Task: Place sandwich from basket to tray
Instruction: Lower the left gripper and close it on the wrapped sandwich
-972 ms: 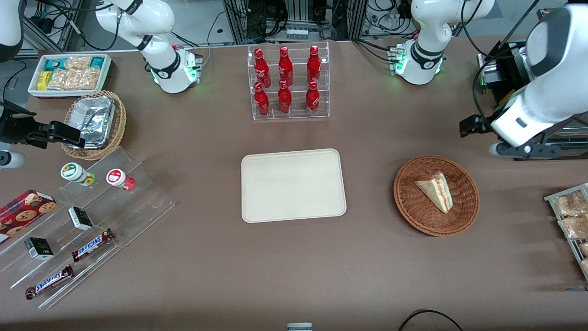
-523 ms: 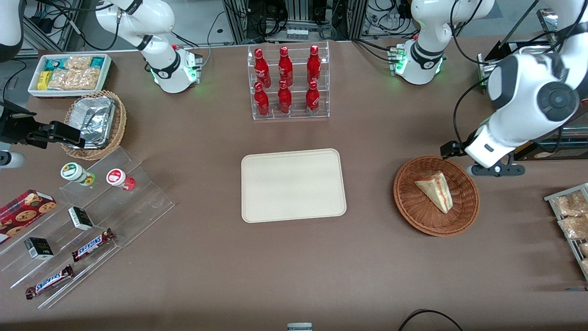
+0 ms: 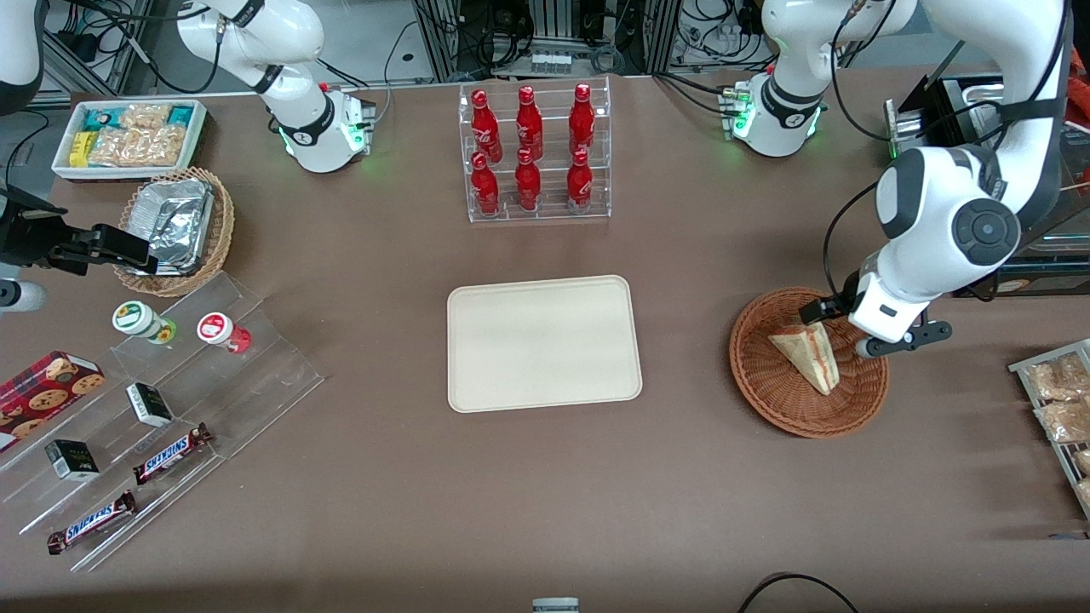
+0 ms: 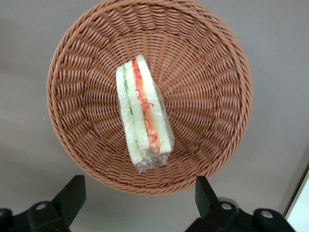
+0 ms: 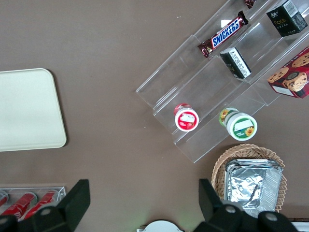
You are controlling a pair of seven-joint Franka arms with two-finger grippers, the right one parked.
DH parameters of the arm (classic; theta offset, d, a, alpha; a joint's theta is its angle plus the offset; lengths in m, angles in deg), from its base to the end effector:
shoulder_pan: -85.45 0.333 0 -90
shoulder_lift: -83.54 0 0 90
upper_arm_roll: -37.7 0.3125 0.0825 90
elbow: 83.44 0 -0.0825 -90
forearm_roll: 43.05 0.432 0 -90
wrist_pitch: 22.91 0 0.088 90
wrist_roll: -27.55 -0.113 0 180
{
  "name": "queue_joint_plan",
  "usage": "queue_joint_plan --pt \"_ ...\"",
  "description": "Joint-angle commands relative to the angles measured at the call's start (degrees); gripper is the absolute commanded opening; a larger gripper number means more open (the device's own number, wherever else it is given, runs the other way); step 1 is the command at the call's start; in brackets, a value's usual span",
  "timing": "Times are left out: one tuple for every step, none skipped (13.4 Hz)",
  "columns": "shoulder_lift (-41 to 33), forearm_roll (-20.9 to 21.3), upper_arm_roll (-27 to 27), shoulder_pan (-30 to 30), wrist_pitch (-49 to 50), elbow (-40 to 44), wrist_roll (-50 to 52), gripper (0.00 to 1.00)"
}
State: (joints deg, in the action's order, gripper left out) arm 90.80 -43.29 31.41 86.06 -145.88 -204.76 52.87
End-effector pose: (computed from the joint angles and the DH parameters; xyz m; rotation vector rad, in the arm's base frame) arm 0.5842 -0.0581 0.3071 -3.0820 -0.5377 0.1538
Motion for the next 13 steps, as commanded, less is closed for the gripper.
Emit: queue_joint_plan --pt "2.5 0.3 -0.5 -0.1 -3.1 0.2 12.0 1.00" --pt "3.4 0.3 -0.5 -0.3 -4.6 0.2 13.9 1.00" --pt "4.2 0.3 -0.5 -0.9 -5.3 0.2 14.6 1.00" --pt "5.1 0.3 -0.5 -0.9 -6.0 0.1 14.6 1.00" --pt "5.8 0.3 -0.4 -0.9 -6.8 0.1 14.6 1.00" --pt "6.5 0.4 -0.4 -0.9 -7.0 0.1 14.6 1.00" --pt "7.1 0.7 -0.4 -0.9 -7.2 0.2 14.6 1.00" --pt "7.7 0.9 -0.4 -0.9 -7.2 0.2 14.5 1.00" --pt "8.3 1.1 -0.3 -0.9 -7.3 0.2 14.2 1.00" --pt "8.5 1.2 -0.3 -0.9 -7.6 0.2 14.1 1.00" --pt "8.7 1.2 -0.3 -0.9 -8.3 0.0 13.9 1.00" --pt "9.2 1.5 -0.2 -0.9 -8.6 0.0 13.6 1.00" --pt "9.8 2.9 -0.2 -0.8 -8.8 0.1 13.7 1.00"
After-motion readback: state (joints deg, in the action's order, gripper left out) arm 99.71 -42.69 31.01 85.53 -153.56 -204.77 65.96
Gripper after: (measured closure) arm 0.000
